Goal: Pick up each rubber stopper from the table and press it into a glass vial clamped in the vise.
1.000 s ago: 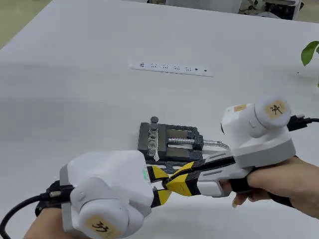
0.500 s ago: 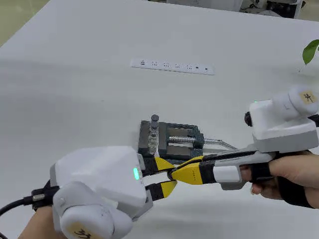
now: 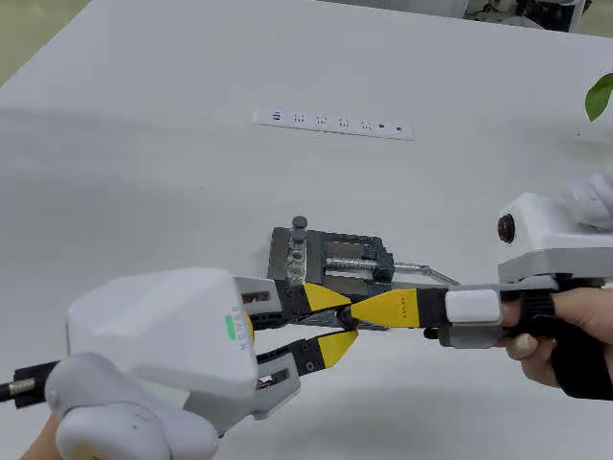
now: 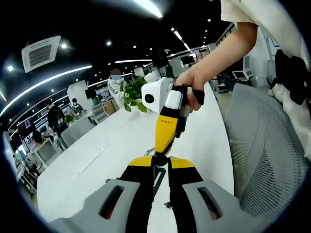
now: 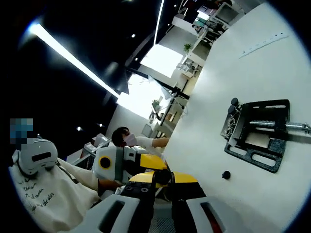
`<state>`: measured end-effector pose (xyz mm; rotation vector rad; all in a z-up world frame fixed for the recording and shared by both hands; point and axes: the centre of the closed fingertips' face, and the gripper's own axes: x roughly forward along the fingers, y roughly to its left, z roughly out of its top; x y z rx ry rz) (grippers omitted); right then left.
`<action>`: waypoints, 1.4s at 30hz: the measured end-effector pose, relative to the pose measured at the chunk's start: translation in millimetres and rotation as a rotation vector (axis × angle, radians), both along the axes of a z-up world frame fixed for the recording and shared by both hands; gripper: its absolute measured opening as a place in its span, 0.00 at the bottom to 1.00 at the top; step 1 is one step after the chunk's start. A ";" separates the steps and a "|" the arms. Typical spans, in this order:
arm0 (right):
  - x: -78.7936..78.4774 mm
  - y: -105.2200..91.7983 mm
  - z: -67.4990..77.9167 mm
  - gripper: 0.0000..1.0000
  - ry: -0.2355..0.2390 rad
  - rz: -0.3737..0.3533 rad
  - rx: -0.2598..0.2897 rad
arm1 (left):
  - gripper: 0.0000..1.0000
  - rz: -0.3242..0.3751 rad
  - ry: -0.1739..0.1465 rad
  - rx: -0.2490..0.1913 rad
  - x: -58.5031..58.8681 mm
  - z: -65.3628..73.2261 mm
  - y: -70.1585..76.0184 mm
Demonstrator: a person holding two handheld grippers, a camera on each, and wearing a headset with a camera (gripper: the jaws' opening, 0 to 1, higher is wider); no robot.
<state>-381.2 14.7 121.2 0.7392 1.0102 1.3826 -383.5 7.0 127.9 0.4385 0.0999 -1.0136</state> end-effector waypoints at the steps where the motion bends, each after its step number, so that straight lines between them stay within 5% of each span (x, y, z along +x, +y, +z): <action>1: 0.2 0.0 1.8 0.08 0.014 -0.002 0.011 | 0.07 -0.002 -0.005 -0.005 -0.1 1.7 -0.9; 15: -9.8 7.4 15.8 0.05 0.111 -0.017 0.079 | 0.07 -0.006 -0.002 -0.054 2.8 12.0 -4.3; 18: -9.0 7.4 15.6 0.05 0.113 -0.023 0.078 | 0.07 -0.012 -0.017 -0.042 2.9 11.7 -4.7; 21: -8.6 7.3 14.7 0.04 0.095 -0.029 0.065 | 0.07 -0.010 0.009 -0.063 3.3 11.0 -5.3; 24: 3.6 2.6 14.2 0.04 -0.009 -0.061 0.049 | 0.13 0.005 0.093 -0.122 5.2 9.7 -4.5; 25: 4.5 1.2 15.6 0.04 -0.137 -0.042 0.042 | 0.16 0.006 0.132 -0.170 5.3 12.7 -5.1; 27: 5.2 -1.3 15.8 0.04 -0.209 -0.037 0.008 | 0.19 0.027 0.215 -0.215 7.1 11.0 -1.8; 28: 8.6 -2.0 19.1 0.04 -0.294 -0.042 0.004 | 0.20 0.054 0.253 -0.268 11.3 13.1 2.4; 29: 9.5 -3.0 20.5 0.04 -0.321 -0.042 -0.008 | 0.19 0.056 0.268 -0.308 13.1 15.9 4.8; 31: 13.3 -4.2 29.0 0.04 -0.422 -0.052 -0.003 | 0.19 0.089 0.396 -0.390 15.8 13.3 10.8; 34: 14.7 -5.6 35.7 0.04 -0.593 -0.029 -0.030 | 0.17 0.101 0.532 -0.497 17.6 13.1 15.8; 35: 14.1 -5.3 36.4 0.04 -0.632 -0.017 -0.053 | 0.15 0.101 0.521 -0.511 19.8 13.3 18.6; 37: 13.6 -5.7 34.0 0.04 -0.708 0.013 -0.098 | 0.13 0.108 0.562 -0.541 20.5 11.1 21.4; 39: 12.5 -3.9 34.4 0.04 -0.770 0.034 -0.120 | 0.17 0.117 0.653 -0.593 20.8 8.2 23.1; 42: 17.6 -8.3 26.3 0.04 -0.887 0.089 -0.173 | 0.19 0.091 0.721 -0.626 17.2 7.1 19.7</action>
